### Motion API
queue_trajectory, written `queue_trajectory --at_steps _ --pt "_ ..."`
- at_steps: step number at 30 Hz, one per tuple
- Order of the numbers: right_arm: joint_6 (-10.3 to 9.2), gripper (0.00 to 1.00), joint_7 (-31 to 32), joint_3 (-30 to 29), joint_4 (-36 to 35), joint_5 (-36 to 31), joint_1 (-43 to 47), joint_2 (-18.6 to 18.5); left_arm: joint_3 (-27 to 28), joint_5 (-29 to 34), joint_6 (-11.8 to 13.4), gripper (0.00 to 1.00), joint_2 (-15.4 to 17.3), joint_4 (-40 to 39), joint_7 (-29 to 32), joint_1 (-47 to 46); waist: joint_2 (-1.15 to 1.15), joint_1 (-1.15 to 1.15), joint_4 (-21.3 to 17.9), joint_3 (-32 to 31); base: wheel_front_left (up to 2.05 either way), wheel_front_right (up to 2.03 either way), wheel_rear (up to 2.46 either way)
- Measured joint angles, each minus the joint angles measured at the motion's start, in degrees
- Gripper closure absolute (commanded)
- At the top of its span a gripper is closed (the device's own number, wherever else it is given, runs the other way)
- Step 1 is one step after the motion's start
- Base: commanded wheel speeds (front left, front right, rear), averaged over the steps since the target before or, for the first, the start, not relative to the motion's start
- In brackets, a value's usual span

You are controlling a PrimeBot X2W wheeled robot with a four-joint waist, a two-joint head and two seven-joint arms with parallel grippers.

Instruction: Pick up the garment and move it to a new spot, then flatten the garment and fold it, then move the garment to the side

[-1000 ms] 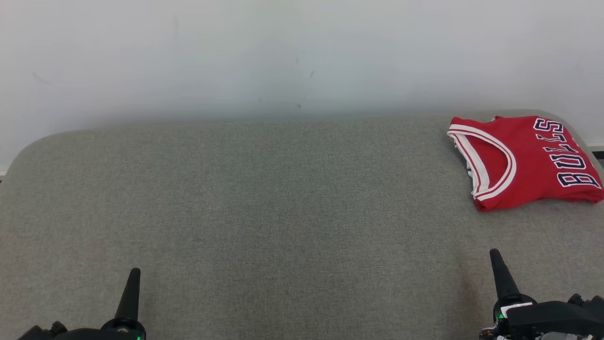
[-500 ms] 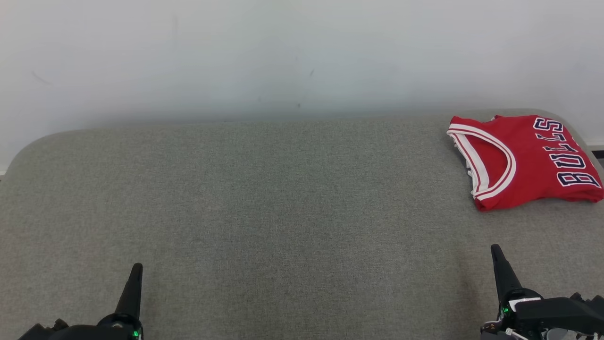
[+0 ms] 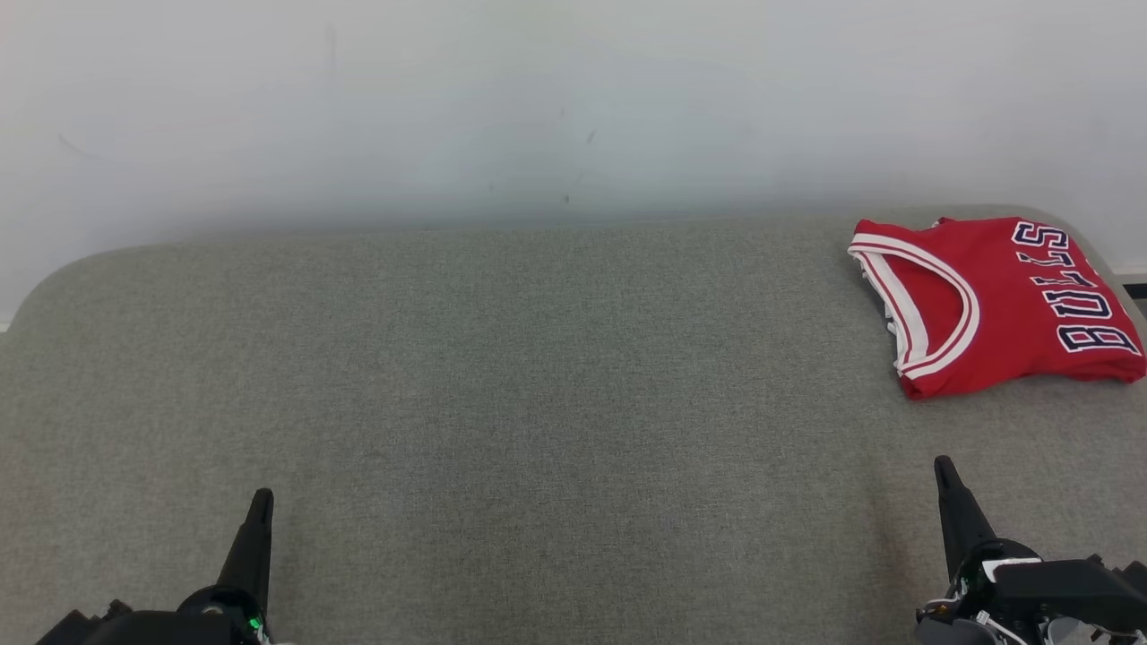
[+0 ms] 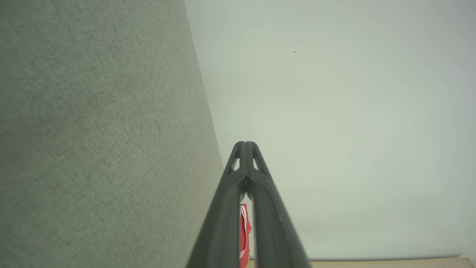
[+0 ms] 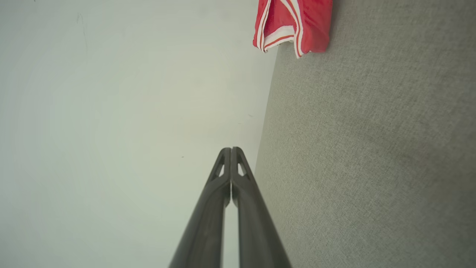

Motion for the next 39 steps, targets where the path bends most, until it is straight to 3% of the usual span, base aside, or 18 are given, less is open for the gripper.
queue_trajectory --at_steps 16,39 --pt "0.0 1.0 1.54 -0.78 -0.02 5.93 -0.6 0.26 0.13 -5.88 -0.37 1.0 -0.09 0.14 1.49 -0.65 0.0 0.0 -0.08 0.11 0.0 0.0 0.0" --pt "0.0 1.0 1.72 -0.94 -0.03 5.92 -0.64 0.34 0.14 -5.88 -0.43 1.0 -0.1 0.15 1.49 -0.68 0.0 -0.01 -0.08 0.11 0.0 0.0 0.0"
